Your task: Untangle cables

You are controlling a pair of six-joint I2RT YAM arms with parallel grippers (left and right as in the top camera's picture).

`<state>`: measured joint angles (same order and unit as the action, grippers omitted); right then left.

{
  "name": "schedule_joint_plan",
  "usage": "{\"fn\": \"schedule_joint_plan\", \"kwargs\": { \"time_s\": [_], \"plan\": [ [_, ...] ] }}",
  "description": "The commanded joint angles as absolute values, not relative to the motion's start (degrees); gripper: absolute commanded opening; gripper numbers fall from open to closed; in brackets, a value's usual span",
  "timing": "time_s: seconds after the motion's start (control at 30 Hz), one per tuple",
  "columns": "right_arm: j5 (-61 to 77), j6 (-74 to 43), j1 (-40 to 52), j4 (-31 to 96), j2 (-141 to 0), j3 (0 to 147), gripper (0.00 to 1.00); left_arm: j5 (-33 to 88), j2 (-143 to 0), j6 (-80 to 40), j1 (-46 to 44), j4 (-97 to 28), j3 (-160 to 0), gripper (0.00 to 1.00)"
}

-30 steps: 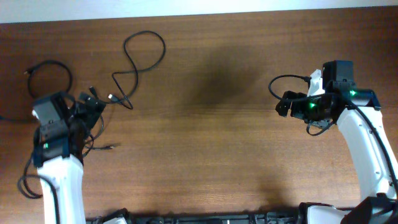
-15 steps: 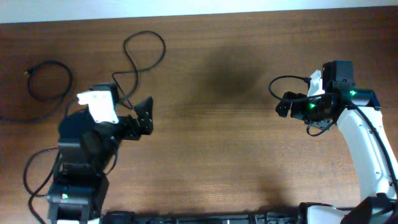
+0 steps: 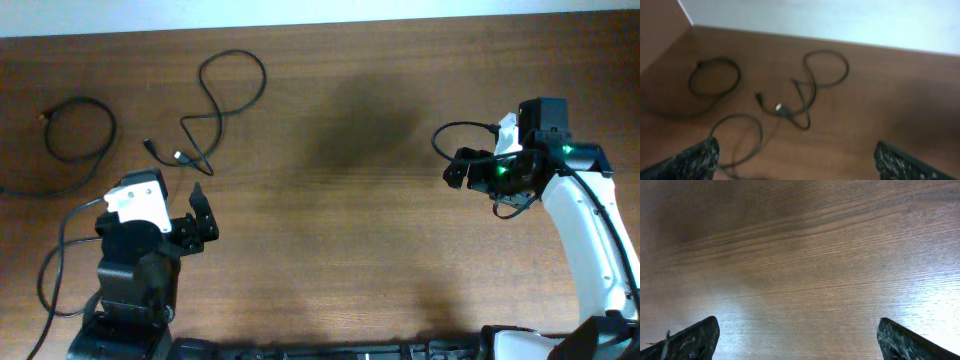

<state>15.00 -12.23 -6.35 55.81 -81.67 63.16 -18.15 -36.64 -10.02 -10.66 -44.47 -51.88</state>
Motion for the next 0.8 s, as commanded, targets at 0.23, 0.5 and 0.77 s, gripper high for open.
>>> {"fn": "schedule_joint_plan", "kwargs": {
  "time_s": [0.23, 0.5, 0.77],
  "plan": [
    [14.7, -12.5, -6.4, 55.9, -81.7, 63.3, 0.99, -19.7, -32.8, -9.3, -9.3, -60.2, -52.2, 0.99],
    [14.7, -12.5, -6.4, 55.9, -81.7, 63.3, 0.99, -19.7, -20.4, -9.3, -0.8, -65.2, -52.2, 0.99],
    [14.7, -12.5, -6.4, 55.9, -81.7, 63.3, 0.99, -19.7, -8.2, -9.3, 3.8, -69.4, -52.2, 0.99]
  ]
}}
